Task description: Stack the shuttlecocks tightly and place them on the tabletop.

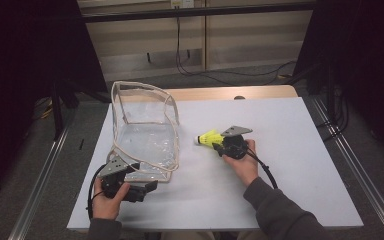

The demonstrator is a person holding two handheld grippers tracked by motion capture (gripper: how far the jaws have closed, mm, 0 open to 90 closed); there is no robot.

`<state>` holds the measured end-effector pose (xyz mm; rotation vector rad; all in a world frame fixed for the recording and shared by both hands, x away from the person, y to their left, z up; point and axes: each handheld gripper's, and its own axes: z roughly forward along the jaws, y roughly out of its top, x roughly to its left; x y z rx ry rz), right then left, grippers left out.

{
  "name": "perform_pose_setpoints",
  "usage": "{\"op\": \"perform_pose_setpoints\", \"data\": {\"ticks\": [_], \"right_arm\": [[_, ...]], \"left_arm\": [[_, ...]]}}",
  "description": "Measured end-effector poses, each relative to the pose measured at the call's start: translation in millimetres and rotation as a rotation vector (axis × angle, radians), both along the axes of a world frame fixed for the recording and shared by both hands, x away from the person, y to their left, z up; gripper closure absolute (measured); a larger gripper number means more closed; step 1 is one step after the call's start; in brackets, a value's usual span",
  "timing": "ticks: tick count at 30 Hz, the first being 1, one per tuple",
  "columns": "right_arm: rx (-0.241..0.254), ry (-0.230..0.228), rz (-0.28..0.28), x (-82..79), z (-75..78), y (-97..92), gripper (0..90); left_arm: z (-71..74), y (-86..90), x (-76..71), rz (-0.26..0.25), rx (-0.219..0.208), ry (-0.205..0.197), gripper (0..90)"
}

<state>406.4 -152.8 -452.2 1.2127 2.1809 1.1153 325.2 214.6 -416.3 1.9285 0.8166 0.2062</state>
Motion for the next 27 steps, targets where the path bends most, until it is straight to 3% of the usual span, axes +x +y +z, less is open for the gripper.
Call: {"op": "perform_pose_setpoints", "data": {"ticks": [14, 27], "right_arm": [[0.003, 0.000, 0.036, -2.1, 4.4, -1.2, 79.4], [0.030, 0.019, 0.082, -9.5, 22.2, -9.9, 79.5]], "left_arm": [[0.2, 1.0, -0.7, 0.004, -0.008, -0.005, 2.9], [0.7, 2.1, -2.4, 0.003, -0.008, -0.007, 2.9]]}}
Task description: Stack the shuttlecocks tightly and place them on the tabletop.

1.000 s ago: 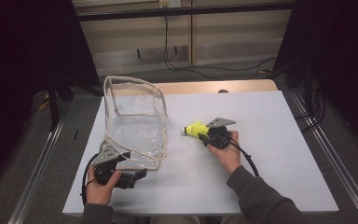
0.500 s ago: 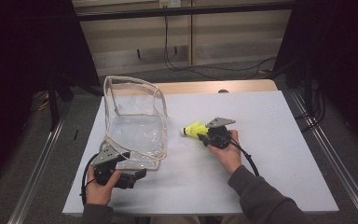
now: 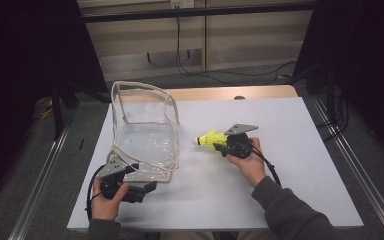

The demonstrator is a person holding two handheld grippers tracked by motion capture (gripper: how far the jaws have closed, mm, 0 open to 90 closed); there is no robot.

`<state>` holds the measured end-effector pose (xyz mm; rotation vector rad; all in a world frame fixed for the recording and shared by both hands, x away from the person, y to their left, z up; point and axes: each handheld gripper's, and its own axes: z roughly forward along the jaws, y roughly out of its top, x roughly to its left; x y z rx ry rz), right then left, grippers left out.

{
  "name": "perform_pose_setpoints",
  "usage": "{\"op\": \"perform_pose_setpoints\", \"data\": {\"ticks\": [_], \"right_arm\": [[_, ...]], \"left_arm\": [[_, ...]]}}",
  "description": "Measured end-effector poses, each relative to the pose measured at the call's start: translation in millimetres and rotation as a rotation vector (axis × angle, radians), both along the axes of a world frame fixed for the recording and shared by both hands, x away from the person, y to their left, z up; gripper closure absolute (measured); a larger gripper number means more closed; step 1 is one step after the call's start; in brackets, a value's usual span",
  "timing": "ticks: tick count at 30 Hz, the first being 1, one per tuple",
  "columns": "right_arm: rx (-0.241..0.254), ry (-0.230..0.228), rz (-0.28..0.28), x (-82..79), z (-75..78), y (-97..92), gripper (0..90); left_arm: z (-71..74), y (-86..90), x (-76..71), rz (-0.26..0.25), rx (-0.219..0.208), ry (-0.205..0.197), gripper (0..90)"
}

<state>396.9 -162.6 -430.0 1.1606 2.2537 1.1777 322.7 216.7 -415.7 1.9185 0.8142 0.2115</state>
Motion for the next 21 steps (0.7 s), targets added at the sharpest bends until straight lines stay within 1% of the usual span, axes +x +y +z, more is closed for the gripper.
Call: {"op": "perform_pose_setpoints", "data": {"ticks": [4, 8, 15, 21], "right_arm": [[0.014, 0.003, 0.009, -1.4, 6.9, -3.5, 79.5], [0.016, 0.000, 0.022, -1.8, 13.0, -5.3, 79.5], [0.019, -0.003, 0.048, -2.7, 23.5, -2.0, 79.5], [0.020, -0.002, 0.061, -0.6, 32.0, -2.5, 79.5]], "left_arm": [[0.2, 1.0, -0.2, 0.000, -0.002, -0.003, 2.9], [0.6, 1.2, -1.1, 0.001, 0.001, -0.002, 2.9], [0.0, 2.0, -1.3, 0.005, -0.008, -0.002, 2.9], [0.0, 2.0, -0.9, 0.003, -0.002, 0.003, 2.9]]}}
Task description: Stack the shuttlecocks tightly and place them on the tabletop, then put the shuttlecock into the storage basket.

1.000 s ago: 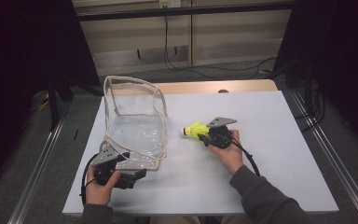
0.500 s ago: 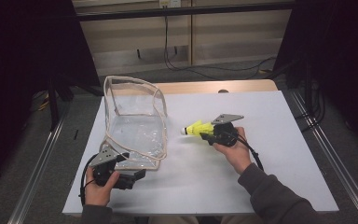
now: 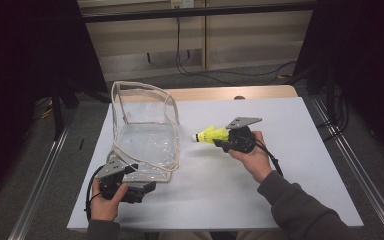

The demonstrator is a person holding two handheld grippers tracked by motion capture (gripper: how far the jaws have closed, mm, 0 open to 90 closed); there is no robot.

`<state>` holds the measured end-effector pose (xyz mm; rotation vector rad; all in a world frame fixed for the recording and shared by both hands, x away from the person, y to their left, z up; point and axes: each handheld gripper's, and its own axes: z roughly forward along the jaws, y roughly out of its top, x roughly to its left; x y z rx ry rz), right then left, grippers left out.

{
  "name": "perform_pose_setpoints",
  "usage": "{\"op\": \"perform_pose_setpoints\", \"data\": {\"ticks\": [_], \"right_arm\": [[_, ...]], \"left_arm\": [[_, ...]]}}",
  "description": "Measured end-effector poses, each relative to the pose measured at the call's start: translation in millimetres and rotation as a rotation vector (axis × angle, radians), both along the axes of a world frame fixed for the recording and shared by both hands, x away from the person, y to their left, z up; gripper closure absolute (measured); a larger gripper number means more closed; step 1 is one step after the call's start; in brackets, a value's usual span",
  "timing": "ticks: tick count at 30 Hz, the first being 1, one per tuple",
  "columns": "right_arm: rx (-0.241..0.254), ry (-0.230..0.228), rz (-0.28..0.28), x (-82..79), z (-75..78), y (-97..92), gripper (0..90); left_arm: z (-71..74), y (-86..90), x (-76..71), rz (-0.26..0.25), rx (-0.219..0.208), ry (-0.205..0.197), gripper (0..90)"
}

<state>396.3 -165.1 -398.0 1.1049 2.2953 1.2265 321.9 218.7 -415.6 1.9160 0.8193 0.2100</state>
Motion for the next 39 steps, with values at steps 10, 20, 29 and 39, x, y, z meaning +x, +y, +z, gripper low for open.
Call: {"op": "perform_pose_setpoints", "data": {"ticks": [10, 20, 29, 39], "right_arm": [[0.003, -0.007, 0.024, 2.0, 18.3, -3.2, 79.5], [0.010, -0.005, 0.045, 3.1, 35.9, -3.0, 79.5], [0.005, -0.019, 0.064, 6.1, 55.0, 0.5, 79.5], [0.012, -0.023, 0.080, 9.4, 70.7, 5.2, 79.5]], "left_arm": [[0.4, 0.0, 0.0, 0.001, -0.002, -0.003, 2.9], [0.0, -0.7, -0.3, 0.002, -0.006, -0.001, 2.9], [0.1, -0.9, -0.2, 0.002, -0.007, -0.001, 2.9], [0.1, -0.1, 0.1, 0.001, -0.005, 0.000, 2.9]]}}
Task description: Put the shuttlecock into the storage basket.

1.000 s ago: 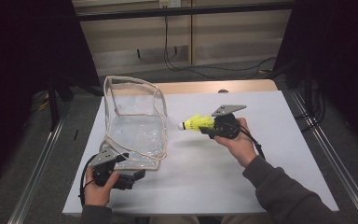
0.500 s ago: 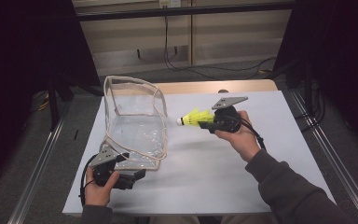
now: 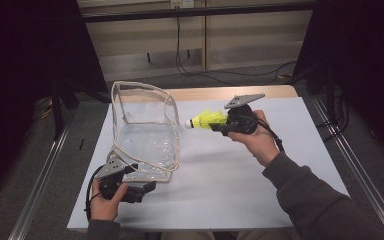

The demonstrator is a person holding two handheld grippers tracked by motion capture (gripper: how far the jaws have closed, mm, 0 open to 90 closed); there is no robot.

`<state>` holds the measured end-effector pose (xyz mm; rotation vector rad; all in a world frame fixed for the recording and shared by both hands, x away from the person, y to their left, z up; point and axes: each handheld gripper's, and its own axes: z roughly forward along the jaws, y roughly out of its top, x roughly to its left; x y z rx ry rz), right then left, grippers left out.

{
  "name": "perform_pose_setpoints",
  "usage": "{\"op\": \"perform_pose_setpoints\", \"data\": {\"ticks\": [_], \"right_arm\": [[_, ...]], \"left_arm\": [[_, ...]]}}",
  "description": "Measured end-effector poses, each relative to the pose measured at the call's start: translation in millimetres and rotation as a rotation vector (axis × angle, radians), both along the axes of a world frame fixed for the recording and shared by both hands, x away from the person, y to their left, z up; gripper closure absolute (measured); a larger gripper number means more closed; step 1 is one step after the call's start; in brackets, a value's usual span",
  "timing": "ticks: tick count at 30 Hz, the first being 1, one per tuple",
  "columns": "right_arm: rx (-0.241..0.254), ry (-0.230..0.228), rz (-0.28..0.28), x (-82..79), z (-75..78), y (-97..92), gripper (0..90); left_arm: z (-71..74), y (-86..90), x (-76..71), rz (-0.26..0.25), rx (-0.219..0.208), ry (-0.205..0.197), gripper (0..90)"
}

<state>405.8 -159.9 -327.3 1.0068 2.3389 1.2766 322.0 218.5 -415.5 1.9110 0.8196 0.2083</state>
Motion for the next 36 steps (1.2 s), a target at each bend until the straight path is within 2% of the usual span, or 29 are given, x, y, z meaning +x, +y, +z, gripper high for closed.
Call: {"op": "perform_pose_setpoints", "data": {"ticks": [13, 36], "right_arm": [[-0.002, -0.004, 0.021, 0.8, 12.7, 7.7, 79.5], [-0.017, -0.030, 0.039, 8.4, 46.9, 23.3, 79.5]], "left_arm": [[-0.3, -0.2, 0.0, 0.001, -0.001, 0.001, 2.9], [0.3, 0.3, -0.3, 0.004, -0.010, -0.003, 2.9]]}}
